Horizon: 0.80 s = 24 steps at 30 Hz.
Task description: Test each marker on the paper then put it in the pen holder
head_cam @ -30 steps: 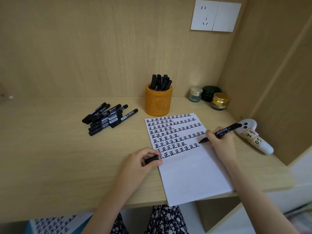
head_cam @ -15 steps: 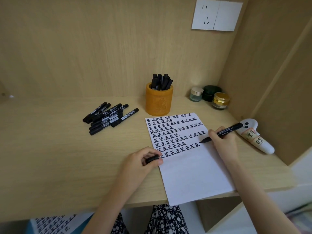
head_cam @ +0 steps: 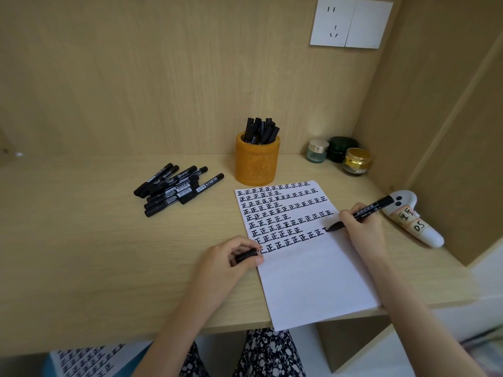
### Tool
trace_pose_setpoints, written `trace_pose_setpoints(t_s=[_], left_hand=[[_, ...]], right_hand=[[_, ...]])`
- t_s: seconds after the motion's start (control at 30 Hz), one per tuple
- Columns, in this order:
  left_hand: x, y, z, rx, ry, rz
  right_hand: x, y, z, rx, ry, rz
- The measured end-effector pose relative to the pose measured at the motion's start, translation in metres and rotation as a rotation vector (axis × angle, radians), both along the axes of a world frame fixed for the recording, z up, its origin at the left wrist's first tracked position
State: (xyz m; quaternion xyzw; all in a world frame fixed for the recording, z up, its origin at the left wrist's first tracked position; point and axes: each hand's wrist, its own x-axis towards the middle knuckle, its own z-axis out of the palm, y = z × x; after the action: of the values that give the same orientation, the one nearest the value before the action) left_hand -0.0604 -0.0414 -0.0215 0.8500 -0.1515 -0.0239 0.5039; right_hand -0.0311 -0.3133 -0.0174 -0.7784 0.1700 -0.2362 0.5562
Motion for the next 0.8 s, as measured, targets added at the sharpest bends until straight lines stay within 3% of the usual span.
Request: trace_pose_setpoints(t_s=[0.8], left_hand=[[0.0007,0.0004,-0.0013,-0.024,0.005,-0.002]], right_hand=[[-0.0017,0.0046,0.0025,0.012,-0.003,0.012]])
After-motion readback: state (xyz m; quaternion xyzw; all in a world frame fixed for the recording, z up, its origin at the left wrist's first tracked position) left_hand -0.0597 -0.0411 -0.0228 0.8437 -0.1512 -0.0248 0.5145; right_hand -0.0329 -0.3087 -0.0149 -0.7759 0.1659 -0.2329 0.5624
